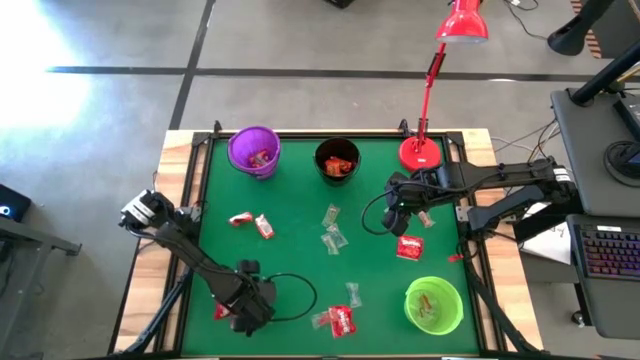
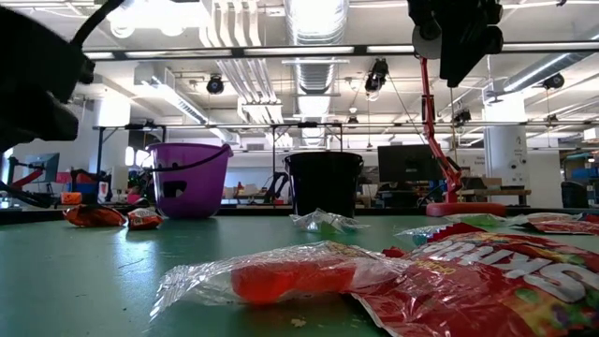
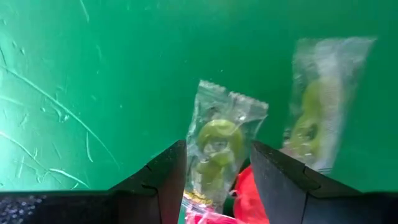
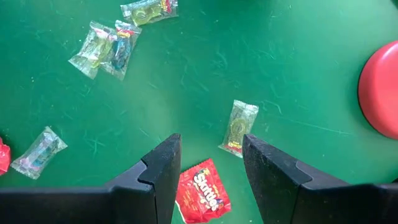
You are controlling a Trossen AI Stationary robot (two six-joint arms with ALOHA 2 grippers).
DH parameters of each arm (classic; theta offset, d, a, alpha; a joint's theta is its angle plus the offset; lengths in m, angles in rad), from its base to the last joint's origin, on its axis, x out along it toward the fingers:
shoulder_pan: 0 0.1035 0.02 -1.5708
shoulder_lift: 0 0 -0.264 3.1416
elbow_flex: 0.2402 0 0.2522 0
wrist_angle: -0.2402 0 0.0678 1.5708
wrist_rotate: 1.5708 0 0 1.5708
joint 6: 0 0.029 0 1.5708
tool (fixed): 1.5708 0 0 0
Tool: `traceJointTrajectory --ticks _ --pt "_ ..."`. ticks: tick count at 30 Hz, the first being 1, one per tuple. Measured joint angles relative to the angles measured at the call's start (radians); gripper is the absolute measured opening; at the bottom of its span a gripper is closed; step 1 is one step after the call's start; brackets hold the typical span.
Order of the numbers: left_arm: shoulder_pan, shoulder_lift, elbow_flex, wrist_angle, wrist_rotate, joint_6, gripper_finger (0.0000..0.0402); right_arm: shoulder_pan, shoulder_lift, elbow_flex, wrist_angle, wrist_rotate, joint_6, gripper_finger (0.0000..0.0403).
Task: Sort candy
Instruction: Put the green gummy into the black bucket
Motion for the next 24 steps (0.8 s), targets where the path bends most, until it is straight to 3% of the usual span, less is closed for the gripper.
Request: traceJointTrajectory --ticks 8,12,18,24 --pt "0.003 -0.001 -0.051 0.029 0.023 -0.058 0.0149 0.000 0.000 0.000 0.000 -0.002 0.000 0.0164" --pt "0.003 0.000 -0.044 0.029 0.020 -0.060 0.0109 0.000 0.000 0.000 0.000 -0.003 0.001 0.0164" --pt "0.003 -0.001 -0.039 0.028 0.022 -0.061 0.0015 0.000 0.000 0.000 0.000 -0.029 0.002 0.0164" --pt "0.005 -0.026 -0.040 0.054 0.023 -0.112 0.0006 0.000 0.000 0.000 0.000 -0.029 0.002 0.0164"
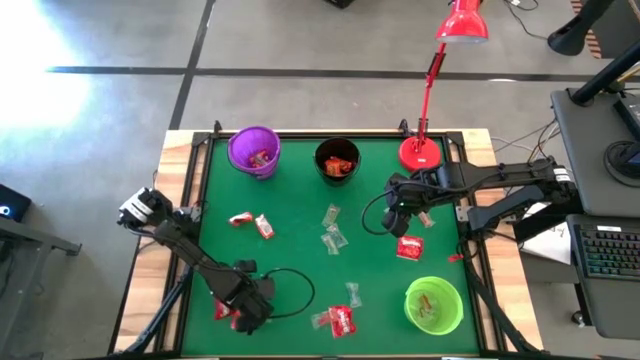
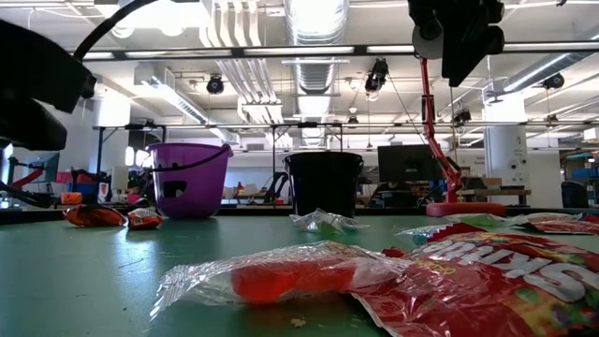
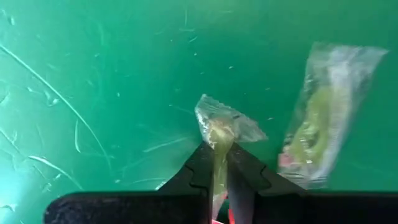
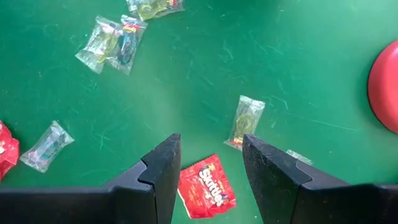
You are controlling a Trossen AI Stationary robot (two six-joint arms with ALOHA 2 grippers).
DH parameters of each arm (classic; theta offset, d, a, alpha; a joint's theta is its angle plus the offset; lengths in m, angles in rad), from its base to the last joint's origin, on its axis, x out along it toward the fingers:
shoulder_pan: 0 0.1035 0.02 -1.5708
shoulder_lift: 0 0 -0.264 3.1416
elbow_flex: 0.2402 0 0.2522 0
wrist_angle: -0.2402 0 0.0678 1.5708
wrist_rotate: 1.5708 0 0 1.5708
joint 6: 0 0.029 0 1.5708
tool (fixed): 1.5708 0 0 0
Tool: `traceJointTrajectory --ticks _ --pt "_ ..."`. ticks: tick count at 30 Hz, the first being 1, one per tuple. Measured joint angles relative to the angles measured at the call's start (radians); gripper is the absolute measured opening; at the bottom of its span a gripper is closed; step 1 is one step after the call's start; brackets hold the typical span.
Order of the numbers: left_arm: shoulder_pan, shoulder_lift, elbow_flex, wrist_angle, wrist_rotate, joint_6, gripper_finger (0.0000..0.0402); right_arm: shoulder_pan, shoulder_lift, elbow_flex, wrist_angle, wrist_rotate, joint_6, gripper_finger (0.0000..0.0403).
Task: Sort candy
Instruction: Put the green gummy into the black bucket
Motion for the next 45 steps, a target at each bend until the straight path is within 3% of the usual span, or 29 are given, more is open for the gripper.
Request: traceJointTrajectory --ticks 8,16,25,32,39,45 --pt "0.015 -0.137 0.000 0.062 -0.147 -0.133 0.0001 0.006 0.000 0.000 0.009 -0.046 -0.001 0.0164" --pt "0.063 -0.303 0.011 0.121 -0.446 -0.178 0.0000 0.083 0.000 0.000 0.086 -0.104 -0.019 0.0164" --pt "0.139 -0.398 0.013 0.367 -0.732 0.013 0.0000 0.156 0.000 0.000 0.268 -0.102 -0.145 0.0164" --pt "0.245 -0.392 0.013 0.592 -0.738 0.263 0.0000 0.157 0.000 0.000 0.425 -0.094 -0.304 0.0164" --pt "0.372 -0.391 0.013 0.836 -0.554 0.450 0.0000 0.157 0.000 0.000 0.601 -0.093 -0.385 0.0164" --pt "0.460 -0.389 0.013 0.958 -0.408 0.491 0.0000 0.157 0.000 0.000 0.724 -0.055 -0.459 0.0164"
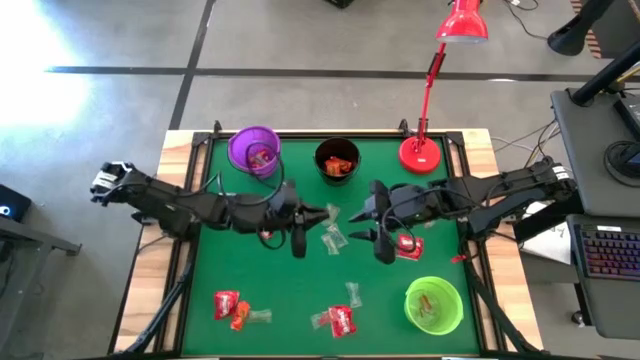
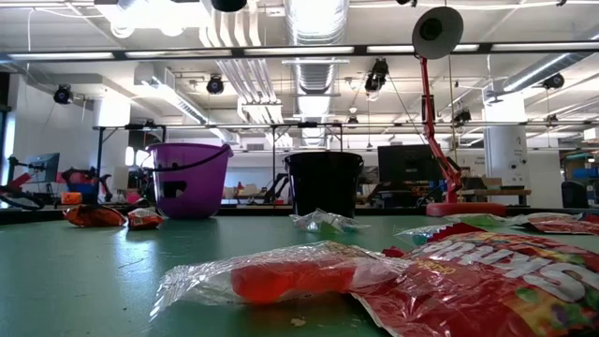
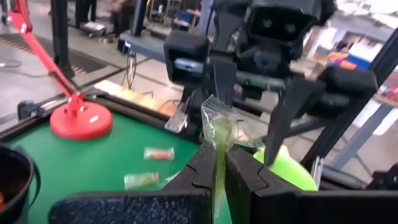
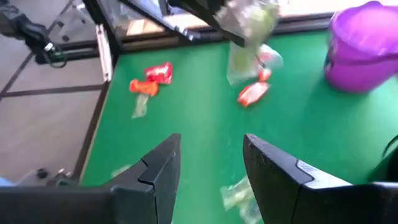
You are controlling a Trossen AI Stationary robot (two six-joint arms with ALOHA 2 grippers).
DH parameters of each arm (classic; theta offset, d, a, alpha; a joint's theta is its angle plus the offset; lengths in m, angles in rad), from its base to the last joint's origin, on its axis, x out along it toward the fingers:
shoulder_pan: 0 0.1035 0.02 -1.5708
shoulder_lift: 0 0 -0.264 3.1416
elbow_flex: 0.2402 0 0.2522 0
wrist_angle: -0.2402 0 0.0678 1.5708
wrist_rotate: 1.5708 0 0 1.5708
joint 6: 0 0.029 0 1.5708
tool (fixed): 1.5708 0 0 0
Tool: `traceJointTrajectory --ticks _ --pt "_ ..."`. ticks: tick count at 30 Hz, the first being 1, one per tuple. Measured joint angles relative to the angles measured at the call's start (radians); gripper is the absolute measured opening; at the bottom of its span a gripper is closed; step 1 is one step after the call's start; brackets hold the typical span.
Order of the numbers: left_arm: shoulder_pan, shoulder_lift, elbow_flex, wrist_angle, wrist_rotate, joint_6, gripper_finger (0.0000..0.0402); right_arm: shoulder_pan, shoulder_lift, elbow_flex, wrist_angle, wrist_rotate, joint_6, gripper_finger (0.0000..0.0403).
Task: Sort candy
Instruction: Put the green gummy into the black bucket
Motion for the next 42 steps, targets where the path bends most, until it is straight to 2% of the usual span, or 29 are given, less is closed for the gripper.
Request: traceJointTrajectory --ticks 8,20,27,33,37,42 --pt "0.037 0.000 0.000 0.108 0.096 0.083 0.0000 -0.001 0.000 0.000 0.040 0.190 -0.005 0.0164" --pt "0.099 0.000 0.000 0.131 0.174 0.101 0.0000 -0.003 0.000 0.000 0.154 0.199 -0.041 0.0164" --pt "0.130 0.030 0.000 0.205 0.247 0.101 0.0000 -0.027 0.030 0.000 0.206 0.205 -0.066 0.0164" --pt "0.136 0.057 0.000 0.211 0.255 0.097 0.0000 -0.033 0.046 0.000 0.220 0.246 -0.065 0.0163" --pt "0.140 0.059 0.000 0.210 0.256 0.099 0.0000 -0.034 0.047 0.000 0.217 0.249 -0.064 0.0140" --pt "0.152 0.059 0.000 0.206 0.255 0.123 0.0000 -0.034 0.047 0.000 0.208 0.243 -0.061 0.0070"
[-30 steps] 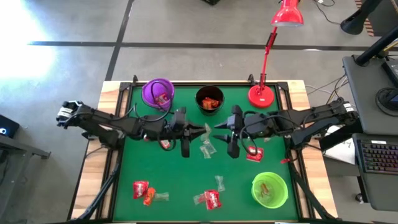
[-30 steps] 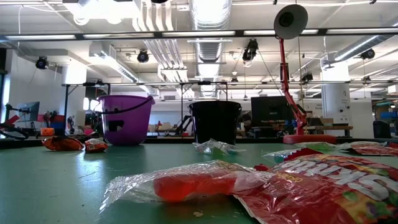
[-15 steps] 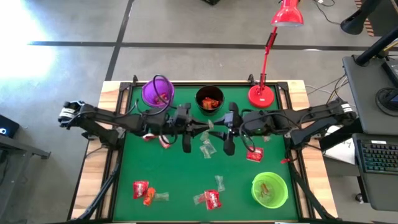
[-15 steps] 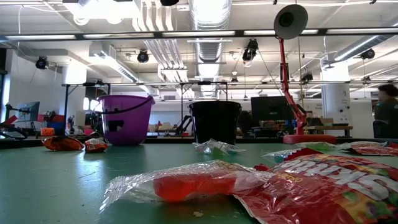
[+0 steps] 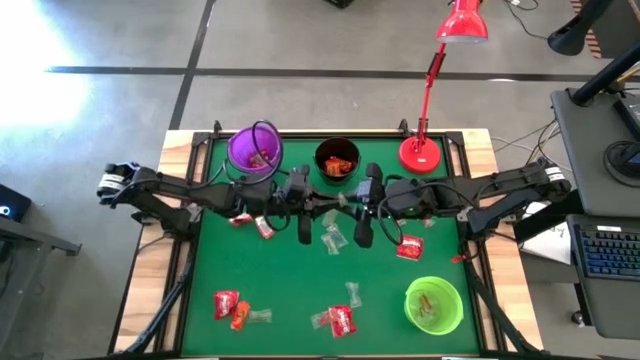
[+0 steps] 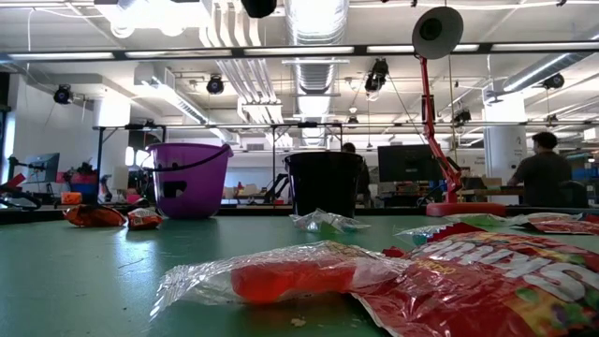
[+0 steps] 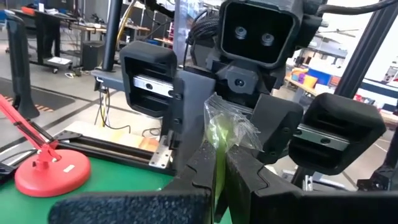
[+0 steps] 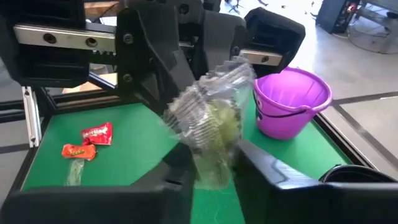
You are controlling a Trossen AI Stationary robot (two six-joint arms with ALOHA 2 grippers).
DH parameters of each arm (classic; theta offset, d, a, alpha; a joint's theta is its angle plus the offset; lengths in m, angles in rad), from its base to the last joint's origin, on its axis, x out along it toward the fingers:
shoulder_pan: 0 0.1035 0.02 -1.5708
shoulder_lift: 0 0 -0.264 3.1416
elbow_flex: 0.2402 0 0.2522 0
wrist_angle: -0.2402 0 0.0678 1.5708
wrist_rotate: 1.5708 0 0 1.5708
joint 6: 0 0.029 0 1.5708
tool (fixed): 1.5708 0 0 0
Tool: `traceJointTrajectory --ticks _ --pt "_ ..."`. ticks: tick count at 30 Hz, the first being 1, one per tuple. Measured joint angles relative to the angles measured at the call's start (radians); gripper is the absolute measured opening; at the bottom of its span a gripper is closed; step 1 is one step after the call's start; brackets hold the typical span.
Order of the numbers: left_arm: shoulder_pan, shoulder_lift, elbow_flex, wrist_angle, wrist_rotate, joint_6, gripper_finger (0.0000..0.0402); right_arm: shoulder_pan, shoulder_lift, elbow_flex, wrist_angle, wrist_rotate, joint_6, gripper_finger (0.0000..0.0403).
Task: Sort candy
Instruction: Put the green gummy into the black bucket
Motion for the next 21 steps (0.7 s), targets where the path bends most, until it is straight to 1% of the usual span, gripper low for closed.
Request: traceJointTrajectory --ticks 2,4,11,14,17,19,21 --pt "0.007 0.000 0.000 -0.002 0.001 0.001 0.0000 0.000 -0.001 0.000 -0.004 0.000 0.001 0.0039" --pt "0.011 -0.001 0.000 -0.002 0.004 0.002 0.0000 0.000 -0.001 0.000 -0.005 0.001 0.009 0.0020" --pt "0.017 -0.002 0.000 0.000 0.005 0.003 0.0005 0.000 -0.003 0.000 -0.004 0.002 0.027 0.0017" --pt "0.019 -0.002 0.000 0.001 0.036 0.003 0.0025 0.000 -0.003 0.000 -0.004 -0.001 0.030 0.0016" --pt "0.019 -0.002 0.019 -0.025 0.079 0.003 0.0054 0.001 -0.009 0.000 -0.016 -0.005 0.065 0.0015" --pt "0.019 -0.002 0.048 -0.072 0.092 0.007 0.0076 0.001 -0.018 0.000 -0.031 -0.005 0.079 0.0015" --pt "0.019 -0.002 0.094 -0.156 0.093 0.035 0.0096 0.003 -0.025 0.000 -0.049 -0.004 0.098 0.0015"
